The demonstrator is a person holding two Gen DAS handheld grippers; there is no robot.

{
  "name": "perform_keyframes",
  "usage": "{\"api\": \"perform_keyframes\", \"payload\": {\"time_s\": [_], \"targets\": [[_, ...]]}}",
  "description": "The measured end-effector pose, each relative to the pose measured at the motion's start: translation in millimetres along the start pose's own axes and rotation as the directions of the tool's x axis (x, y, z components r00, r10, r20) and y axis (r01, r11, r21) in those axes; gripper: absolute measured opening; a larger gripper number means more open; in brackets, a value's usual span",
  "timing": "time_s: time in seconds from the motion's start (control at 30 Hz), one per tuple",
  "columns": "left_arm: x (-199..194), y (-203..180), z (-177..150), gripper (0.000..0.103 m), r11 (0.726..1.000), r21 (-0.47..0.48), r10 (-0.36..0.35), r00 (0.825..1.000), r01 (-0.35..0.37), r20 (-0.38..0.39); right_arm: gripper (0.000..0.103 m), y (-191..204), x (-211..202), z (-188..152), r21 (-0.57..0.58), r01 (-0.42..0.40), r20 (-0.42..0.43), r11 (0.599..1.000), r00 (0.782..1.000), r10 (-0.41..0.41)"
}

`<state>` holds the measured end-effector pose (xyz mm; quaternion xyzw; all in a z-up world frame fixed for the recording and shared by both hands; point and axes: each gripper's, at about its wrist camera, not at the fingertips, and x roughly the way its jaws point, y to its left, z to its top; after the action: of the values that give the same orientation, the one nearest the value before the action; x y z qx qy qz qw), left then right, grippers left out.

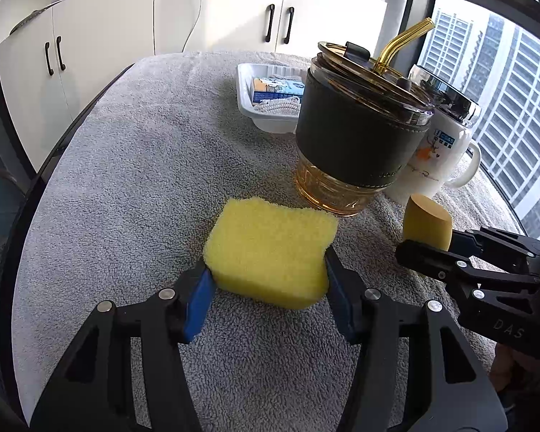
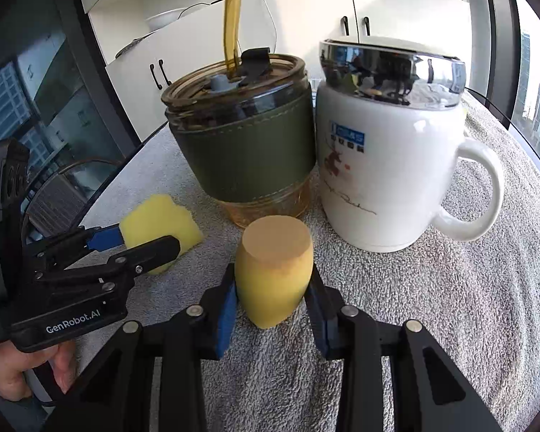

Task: Organize soft objects
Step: 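Grasp the yellow rectangular sponge with left while right grasps the yellow makeup sponge, then carry the yellow sponge and makeup sponge with both tools over the tray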

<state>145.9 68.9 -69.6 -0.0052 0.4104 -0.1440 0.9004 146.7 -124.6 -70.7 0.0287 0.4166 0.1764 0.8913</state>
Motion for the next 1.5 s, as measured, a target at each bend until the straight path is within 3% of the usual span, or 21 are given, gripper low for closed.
{"api": "perform_keyframes", "payload": {"time_s": [0.47,0.9,1.2,1.5], "targets": [[-39,-26,-8,0.054,0.998,0.010,-0.059,0.997,0.058,0.042,0.038,-32,-49,-12,0.021,0.026,0.049,0.999,0.998,-0.027],[-73,-33,12,0.054,0.995,0.026,-0.097,0.988,0.094,0.119,0.038,-65,-91,-6,0.043,0.087,0.100,0.995,0.991,-0.091],[-95,-26,49,0.054,0.994,0.073,-0.089,0.979,0.077,0.186,0.038,-86,-117,30,-0.005,0.137,0.156,0.991,0.979,-0.134],[-95,-6,116,0.054,0.990,0.140,-0.052,0.967,0.017,0.248,0.038,-105,-133,91,-0.081,0.175,0.215,0.981,0.964,-0.154]]}}
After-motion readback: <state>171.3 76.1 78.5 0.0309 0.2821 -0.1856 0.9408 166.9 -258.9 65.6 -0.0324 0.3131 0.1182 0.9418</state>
